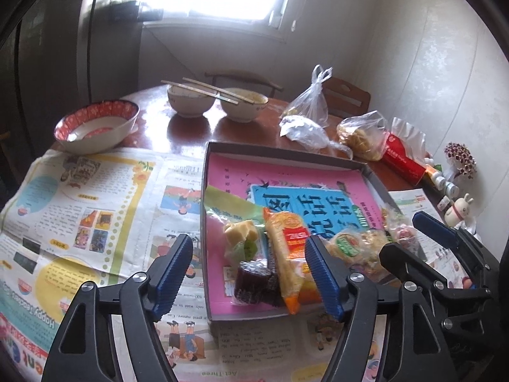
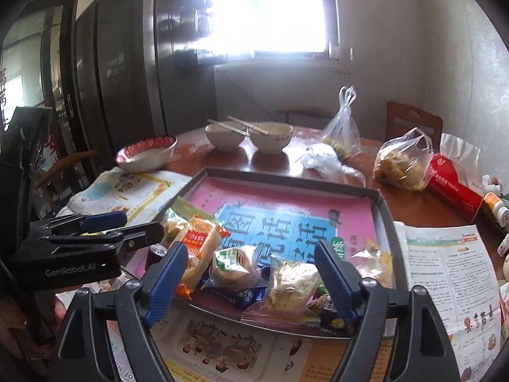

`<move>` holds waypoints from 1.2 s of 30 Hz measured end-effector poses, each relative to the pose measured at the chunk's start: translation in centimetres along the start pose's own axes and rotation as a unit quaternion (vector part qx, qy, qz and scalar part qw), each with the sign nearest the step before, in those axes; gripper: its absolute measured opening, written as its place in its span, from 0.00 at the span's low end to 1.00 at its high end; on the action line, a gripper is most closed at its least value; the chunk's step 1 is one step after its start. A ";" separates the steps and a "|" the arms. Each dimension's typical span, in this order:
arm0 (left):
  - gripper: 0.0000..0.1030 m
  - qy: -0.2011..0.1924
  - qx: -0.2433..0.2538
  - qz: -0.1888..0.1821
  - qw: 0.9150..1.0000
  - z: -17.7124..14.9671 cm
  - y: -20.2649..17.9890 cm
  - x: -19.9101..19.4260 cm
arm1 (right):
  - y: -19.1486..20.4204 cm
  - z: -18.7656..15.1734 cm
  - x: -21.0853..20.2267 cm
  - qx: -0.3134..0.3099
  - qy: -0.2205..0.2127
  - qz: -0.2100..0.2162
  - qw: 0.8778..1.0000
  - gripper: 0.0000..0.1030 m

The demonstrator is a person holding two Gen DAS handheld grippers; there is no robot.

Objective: Organize snacks

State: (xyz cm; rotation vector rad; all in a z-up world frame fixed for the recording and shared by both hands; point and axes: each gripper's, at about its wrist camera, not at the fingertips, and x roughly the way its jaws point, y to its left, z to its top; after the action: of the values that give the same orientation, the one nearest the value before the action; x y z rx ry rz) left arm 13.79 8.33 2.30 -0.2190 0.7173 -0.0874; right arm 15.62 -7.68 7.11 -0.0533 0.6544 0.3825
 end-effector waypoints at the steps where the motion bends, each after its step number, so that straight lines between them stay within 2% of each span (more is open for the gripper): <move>1: 0.74 -0.003 0.002 -0.001 1.000 0.0 -0.2 -0.4 | -0.1 0.0 -0.4 0.003 -0.004 -0.002 1.000 0.84; 7: 0.75 -0.004 0.003 -0.015 1.000 -0.5 -1.2 -2.3 | -0.8 -0.2 -3.1 0.012 -0.022 -0.004 1.000 0.90; 13: 0.76 0.018 0.007 -0.024 1.000 -2.6 -2.6 -3.4 | -1.8 -1.8 -4.9 0.028 -0.005 -0.005 1.000 0.94; 20: 0.76 0.047 0.033 -0.009 0.998 -6.5 -4.3 -3.5 | -2.8 -4.6 -6.2 0.049 0.023 -0.013 0.998 0.95; 24: 0.76 0.062 0.031 -0.004 0.998 -8.2 -4.7 -3.3 | -3.2 -6.1 -6.5 0.066 0.030 -0.017 0.997 0.95; 28: 0.76 0.068 0.033 0.001 0.997 -9.0 -5.0 -3.4 | -3.4 -7.3 -6.5 0.085 0.041 -0.018 0.995 0.95; 36: 0.76 0.068 0.039 -0.001 0.997 -9.7 -5.5 -3.9 | -3.0 -8.4 -6.8 0.072 0.053 -0.013 0.996 0.95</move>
State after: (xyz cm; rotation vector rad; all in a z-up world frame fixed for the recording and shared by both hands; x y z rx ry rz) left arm 4.43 1.90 -1.07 -0.1388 0.8471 -0.1328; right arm 6.87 -14.10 4.33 0.0556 0.7832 0.3087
